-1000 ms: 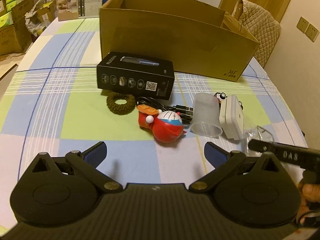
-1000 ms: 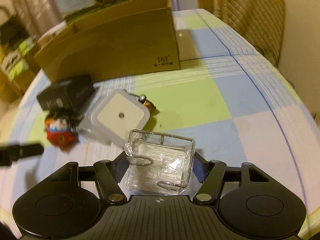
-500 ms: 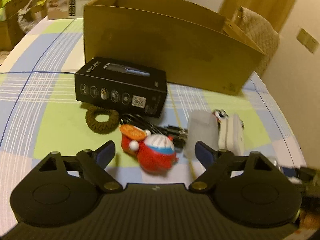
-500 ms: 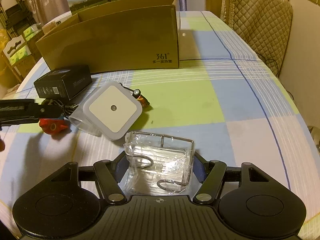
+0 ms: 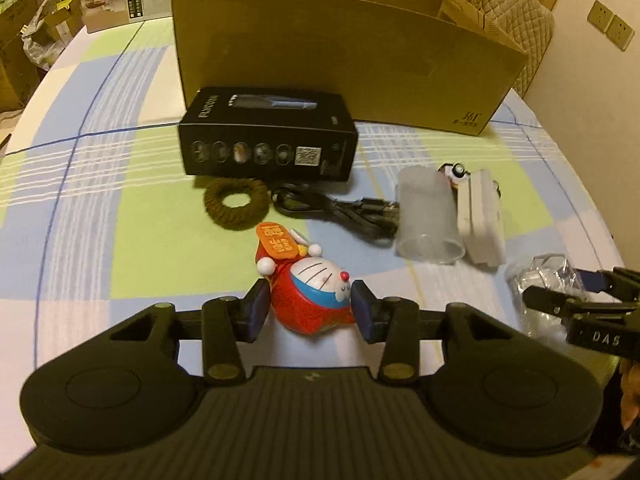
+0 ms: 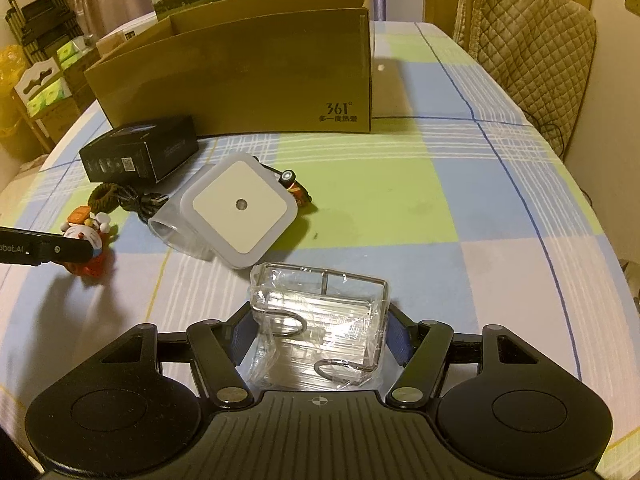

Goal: Organize objects
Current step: 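Grasp the red cartoon figurine with the left gripper while the right holds the holder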

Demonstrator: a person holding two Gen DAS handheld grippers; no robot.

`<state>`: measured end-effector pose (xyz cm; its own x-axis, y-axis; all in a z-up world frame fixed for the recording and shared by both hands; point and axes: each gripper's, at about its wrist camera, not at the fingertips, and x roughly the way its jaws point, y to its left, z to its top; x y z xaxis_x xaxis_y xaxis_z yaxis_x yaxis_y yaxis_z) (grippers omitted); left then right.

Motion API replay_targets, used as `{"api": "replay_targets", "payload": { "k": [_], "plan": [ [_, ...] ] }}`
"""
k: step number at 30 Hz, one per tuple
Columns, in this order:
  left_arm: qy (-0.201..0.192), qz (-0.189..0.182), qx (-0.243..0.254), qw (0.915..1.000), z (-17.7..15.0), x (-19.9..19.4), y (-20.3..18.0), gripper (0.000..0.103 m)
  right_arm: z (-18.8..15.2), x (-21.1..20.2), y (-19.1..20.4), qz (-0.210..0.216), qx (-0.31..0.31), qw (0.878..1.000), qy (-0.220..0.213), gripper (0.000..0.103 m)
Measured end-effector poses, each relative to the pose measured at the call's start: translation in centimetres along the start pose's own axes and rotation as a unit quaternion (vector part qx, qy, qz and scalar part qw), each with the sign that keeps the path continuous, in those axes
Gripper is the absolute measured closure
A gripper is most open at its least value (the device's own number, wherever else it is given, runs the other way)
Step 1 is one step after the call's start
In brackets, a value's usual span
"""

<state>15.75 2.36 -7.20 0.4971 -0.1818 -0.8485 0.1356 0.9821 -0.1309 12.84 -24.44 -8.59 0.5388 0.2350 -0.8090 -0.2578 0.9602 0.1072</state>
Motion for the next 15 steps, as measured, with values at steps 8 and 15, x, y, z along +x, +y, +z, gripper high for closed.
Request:
{"api": "replay_targets", "payload": {
  "k": [8, 15],
  "plan": [
    [-0.020, 0.031, -0.005, 0.9993, 0.4, 1.2, -0.7, 0.054, 0.1, 0.1, 0.2, -0.003, -0.008, 1.000, 0.001, 0.040],
    [-0.017, 0.043, 0.003, 0.9989, 0.4, 2.6, -1.4, 0.064, 0.2, 0.3, 0.4, -0.007, -0.014, 1.000, -0.002, 0.040]
  ]
}}
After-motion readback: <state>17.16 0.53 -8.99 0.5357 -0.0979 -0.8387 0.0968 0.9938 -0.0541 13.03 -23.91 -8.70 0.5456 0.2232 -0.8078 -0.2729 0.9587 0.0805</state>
